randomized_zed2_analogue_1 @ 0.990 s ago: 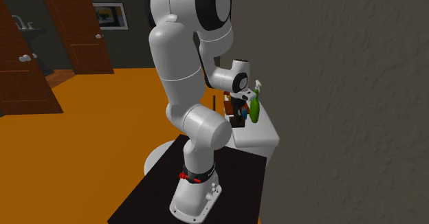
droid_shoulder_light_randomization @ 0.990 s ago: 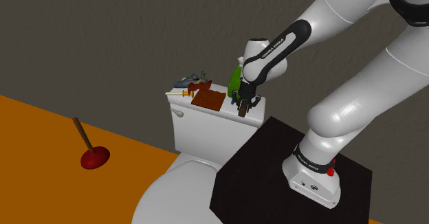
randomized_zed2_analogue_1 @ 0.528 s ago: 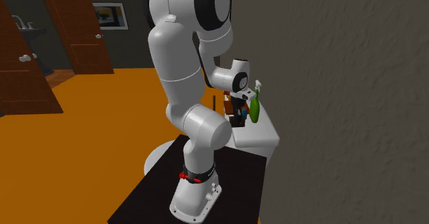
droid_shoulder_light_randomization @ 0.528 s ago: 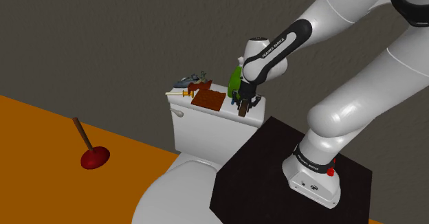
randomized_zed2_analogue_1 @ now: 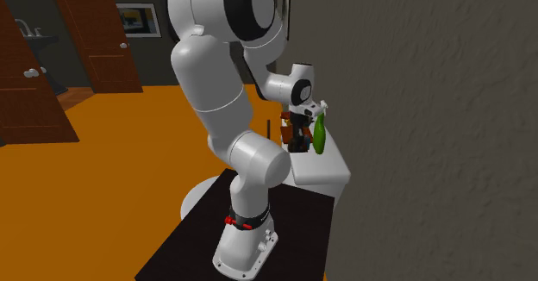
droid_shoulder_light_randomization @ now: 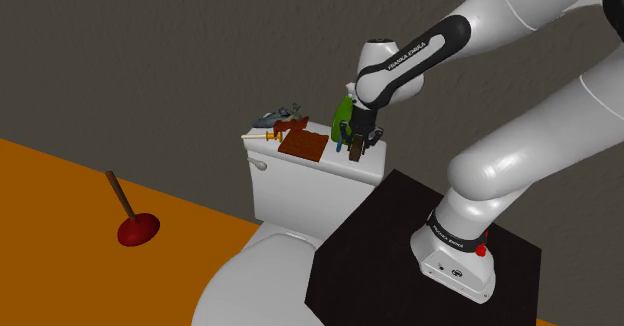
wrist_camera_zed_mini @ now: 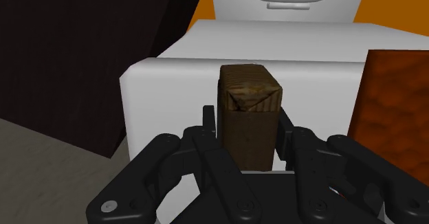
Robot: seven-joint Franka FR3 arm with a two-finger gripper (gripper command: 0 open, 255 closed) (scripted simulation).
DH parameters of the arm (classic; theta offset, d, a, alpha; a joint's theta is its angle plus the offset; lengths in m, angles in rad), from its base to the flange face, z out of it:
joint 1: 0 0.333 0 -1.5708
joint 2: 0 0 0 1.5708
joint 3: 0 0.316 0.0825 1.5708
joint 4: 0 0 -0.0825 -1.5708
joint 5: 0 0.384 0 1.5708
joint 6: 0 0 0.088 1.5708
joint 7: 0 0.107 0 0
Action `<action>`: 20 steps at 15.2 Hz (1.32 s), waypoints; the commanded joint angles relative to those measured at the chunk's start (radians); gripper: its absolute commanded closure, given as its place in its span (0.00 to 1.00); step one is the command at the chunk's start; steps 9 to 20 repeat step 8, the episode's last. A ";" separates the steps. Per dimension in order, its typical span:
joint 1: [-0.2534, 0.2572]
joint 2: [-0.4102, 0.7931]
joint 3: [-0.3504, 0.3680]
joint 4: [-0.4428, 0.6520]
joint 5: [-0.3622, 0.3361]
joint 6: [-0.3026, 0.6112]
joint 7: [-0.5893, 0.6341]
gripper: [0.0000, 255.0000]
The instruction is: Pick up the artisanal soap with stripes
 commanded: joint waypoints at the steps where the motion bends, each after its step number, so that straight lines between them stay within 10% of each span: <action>1: 0.002 -0.028 -0.004 0.011 0.003 -0.040 -0.003 1.00; 20: 0.006 -0.092 -0.013 0.041 0.005 -0.133 -0.009 1.00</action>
